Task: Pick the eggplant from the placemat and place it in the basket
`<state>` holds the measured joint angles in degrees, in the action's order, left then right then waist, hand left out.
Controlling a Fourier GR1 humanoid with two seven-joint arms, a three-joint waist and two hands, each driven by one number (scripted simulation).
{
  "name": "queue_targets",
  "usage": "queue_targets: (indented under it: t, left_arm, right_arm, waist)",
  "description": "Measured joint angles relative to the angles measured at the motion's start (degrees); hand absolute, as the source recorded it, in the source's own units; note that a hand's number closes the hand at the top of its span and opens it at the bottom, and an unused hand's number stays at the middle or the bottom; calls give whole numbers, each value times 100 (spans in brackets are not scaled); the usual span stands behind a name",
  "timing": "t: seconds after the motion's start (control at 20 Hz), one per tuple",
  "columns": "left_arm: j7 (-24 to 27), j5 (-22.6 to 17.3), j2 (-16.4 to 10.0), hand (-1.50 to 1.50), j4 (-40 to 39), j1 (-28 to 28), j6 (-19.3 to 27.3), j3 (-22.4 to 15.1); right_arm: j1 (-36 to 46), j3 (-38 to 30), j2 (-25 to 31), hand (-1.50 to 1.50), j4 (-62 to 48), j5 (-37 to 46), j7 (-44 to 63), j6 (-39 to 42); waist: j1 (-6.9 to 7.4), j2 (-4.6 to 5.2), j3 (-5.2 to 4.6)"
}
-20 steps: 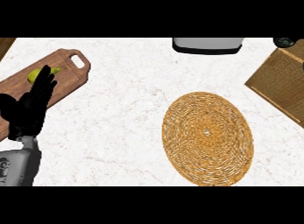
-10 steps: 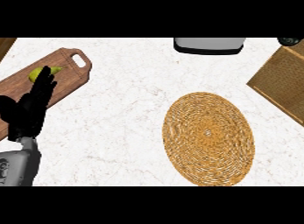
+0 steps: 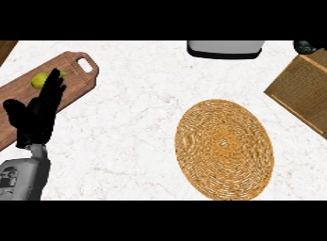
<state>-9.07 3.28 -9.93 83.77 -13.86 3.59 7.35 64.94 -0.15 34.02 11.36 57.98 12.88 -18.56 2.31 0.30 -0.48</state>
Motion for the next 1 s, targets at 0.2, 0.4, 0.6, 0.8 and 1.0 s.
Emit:
queue_targets:
  t: [0.2, 0.4, 0.6, 0.8, 1.0]
  left_arm:
    - [-85, -24, -47, 0, 76, 7, -43, 17]
    - [-39, -39, -73, 0, 89, 68, -75, 43]
    - [-60, -51, -83, 0, 136, 71, -104, 37]
    - [-67, -49, -38, 0, 160, 101, -89, 15]
    - [-95, -32, -43, 0, 142, 32, -74, 15]
  right_arm:
    - [-86, -14, 74, 150, -68, 29, -117, -62]
    - [-85, 36, 119, 150, -158, 128, -62, -53]
    - [-144, 29, 162, 150, -259, 155, -56, -129]
    - [-140, 7, 253, 150, -337, 149, -119, -49]
    - [-149, -31, 235, 150, -424, 110, -105, 74]
  waist:
    - [-4, -10, -3]
    - [7, -10, -2]
    - [39, -8, -10]
    - [47, -6, -10]
    - [45, -10, -13]
